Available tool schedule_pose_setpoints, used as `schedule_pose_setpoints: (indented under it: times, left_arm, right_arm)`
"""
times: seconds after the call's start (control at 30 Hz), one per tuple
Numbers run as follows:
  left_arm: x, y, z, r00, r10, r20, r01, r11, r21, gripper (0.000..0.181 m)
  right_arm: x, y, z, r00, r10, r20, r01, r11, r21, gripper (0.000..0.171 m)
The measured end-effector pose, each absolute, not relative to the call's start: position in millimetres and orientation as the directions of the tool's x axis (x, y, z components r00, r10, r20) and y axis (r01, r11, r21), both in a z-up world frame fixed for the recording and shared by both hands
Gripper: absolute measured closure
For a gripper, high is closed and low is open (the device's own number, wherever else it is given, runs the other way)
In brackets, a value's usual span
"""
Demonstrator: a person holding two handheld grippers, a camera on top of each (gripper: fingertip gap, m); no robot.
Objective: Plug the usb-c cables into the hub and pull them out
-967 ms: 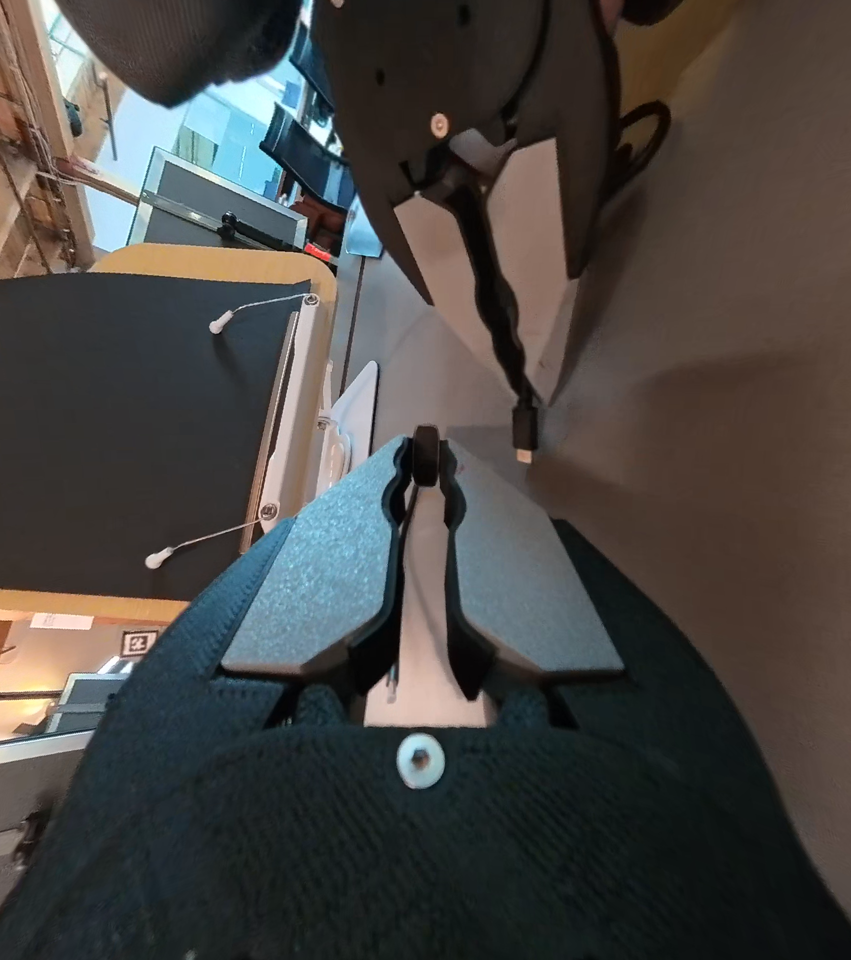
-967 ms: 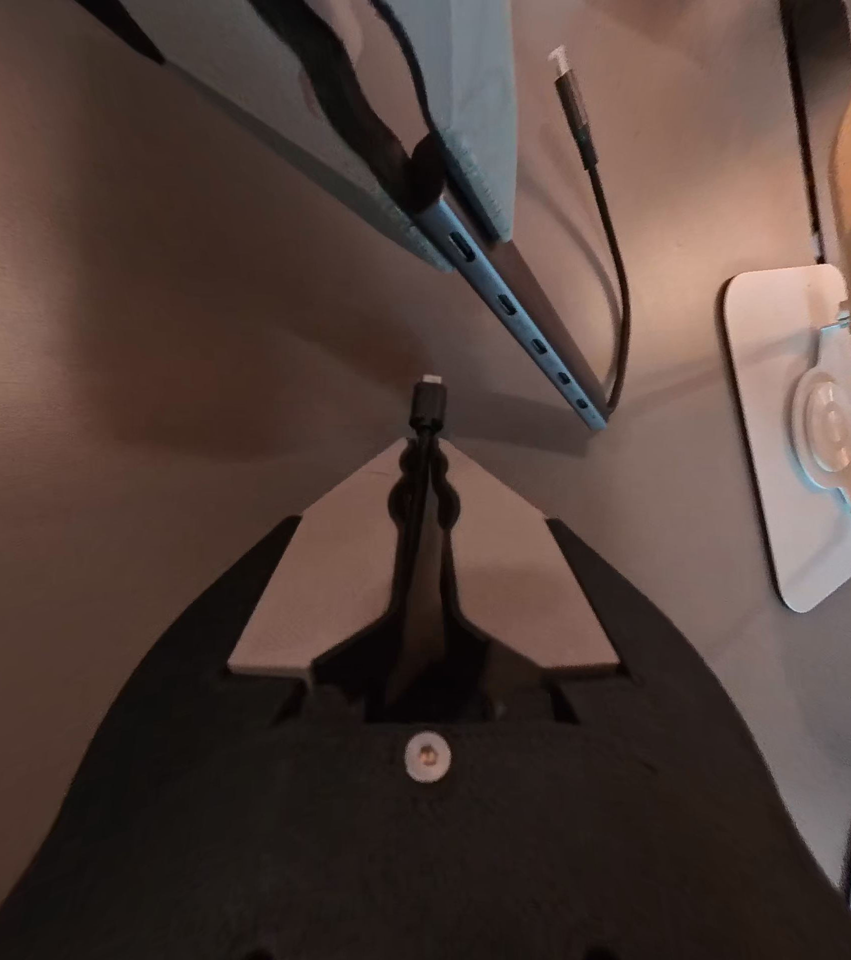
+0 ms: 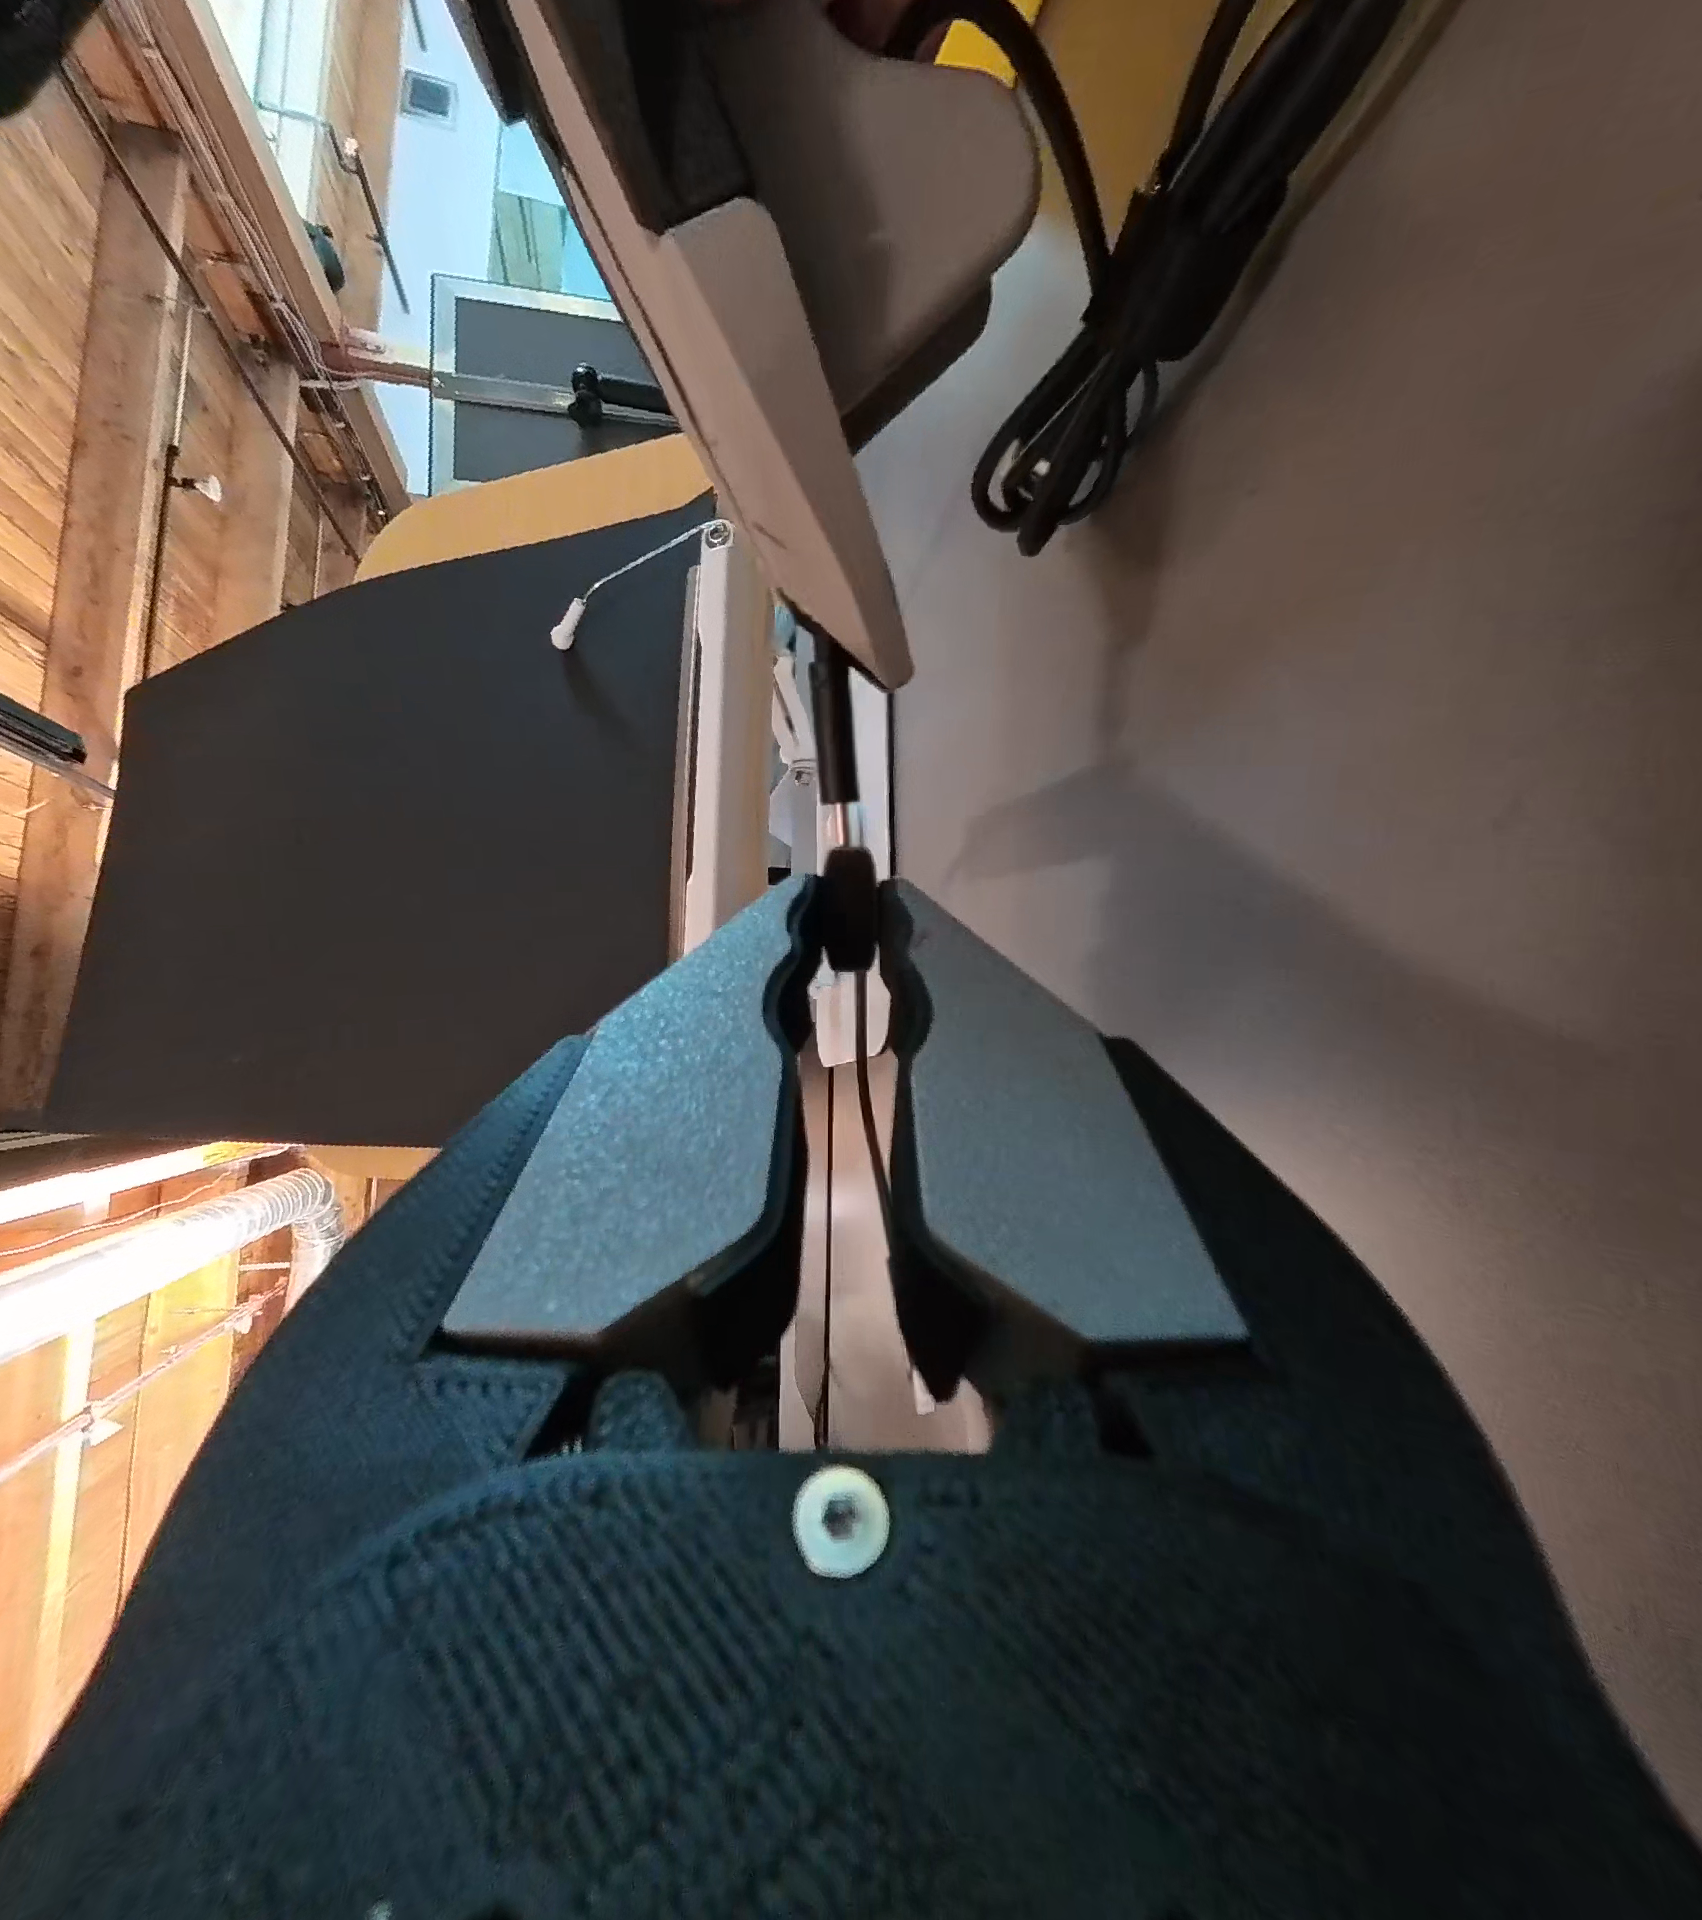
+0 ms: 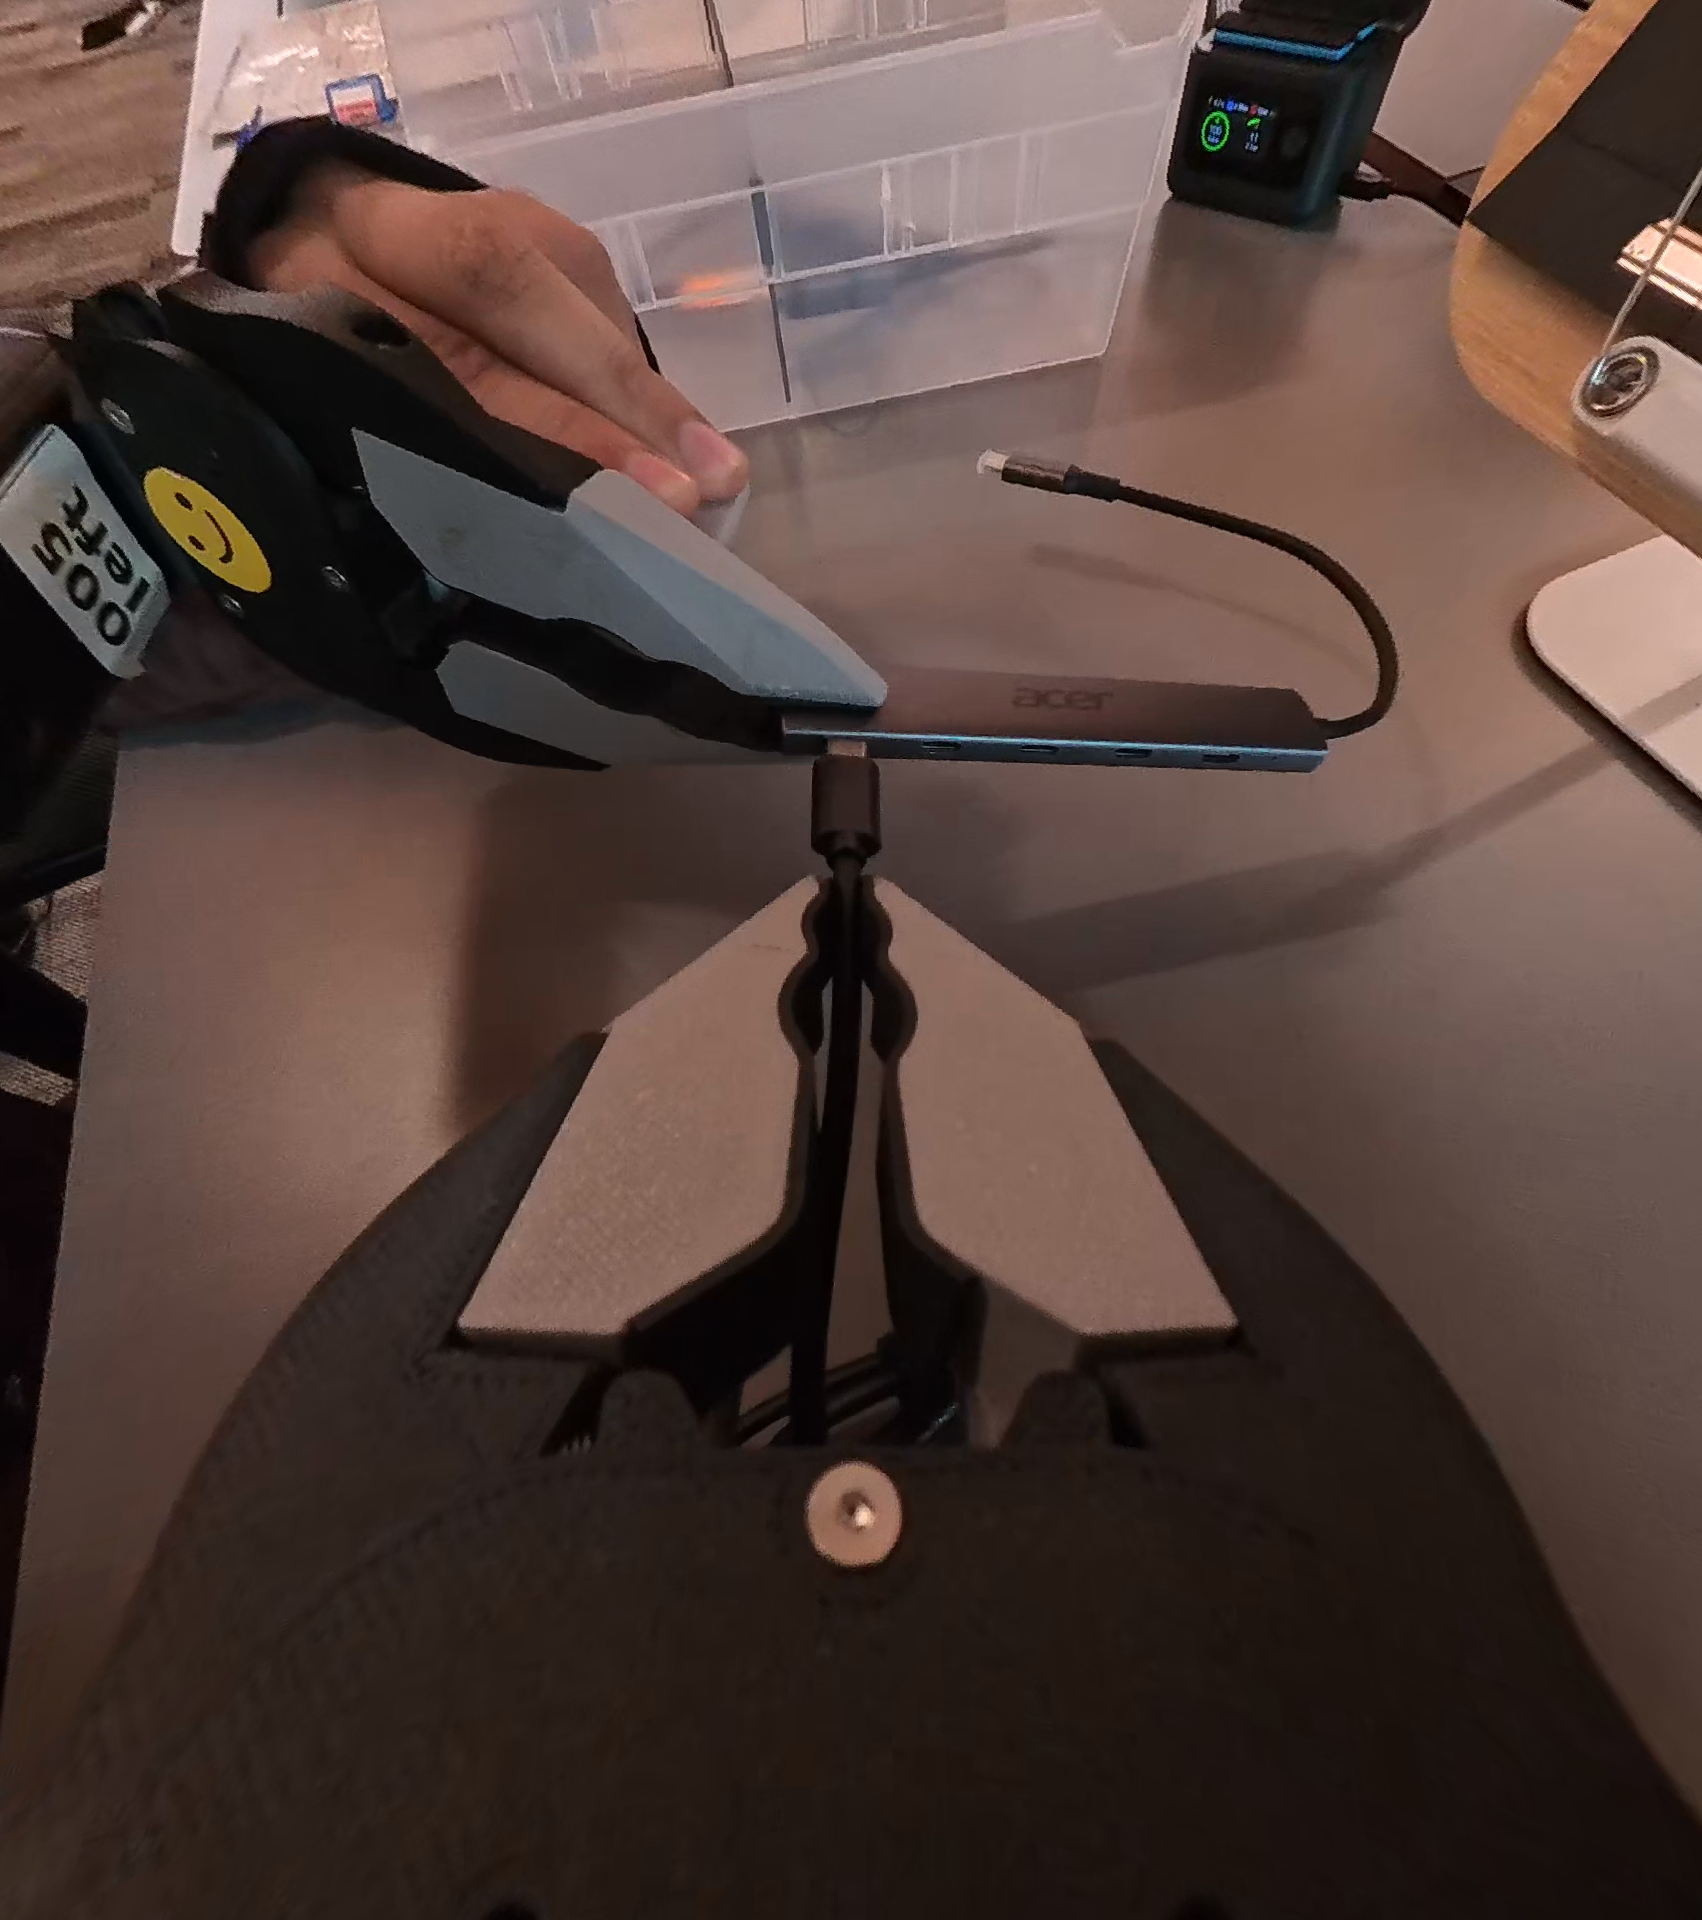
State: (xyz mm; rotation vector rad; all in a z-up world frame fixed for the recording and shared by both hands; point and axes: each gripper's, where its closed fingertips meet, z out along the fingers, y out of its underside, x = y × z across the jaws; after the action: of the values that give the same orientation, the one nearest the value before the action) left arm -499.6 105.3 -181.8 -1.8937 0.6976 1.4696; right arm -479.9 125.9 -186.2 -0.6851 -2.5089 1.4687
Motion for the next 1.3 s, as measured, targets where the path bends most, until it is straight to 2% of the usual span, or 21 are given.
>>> schedule_pose_setpoints:
  times: [0.87, 1.3]
  left_arm:
    - [-499.0, 107.6, -183.1, 0.248, -0.028, -0.968, -0.688, -0.709, -0.155, 0.174]
    - [-500.6, 108.3, -182.6, 0.263, -0.016, -0.965, -0.671, -0.722, -0.171, 0.173]
  right_arm:
    - [-479.7, 124.9, -187.8, -0.888, 0.445, -0.117, 0.311, 0.393, -0.865, 0.171]
    - [-480.2, 124.1, -183.5, -0.893, 0.449, 0.028, 0.197, 0.445, -0.873, 0.171]
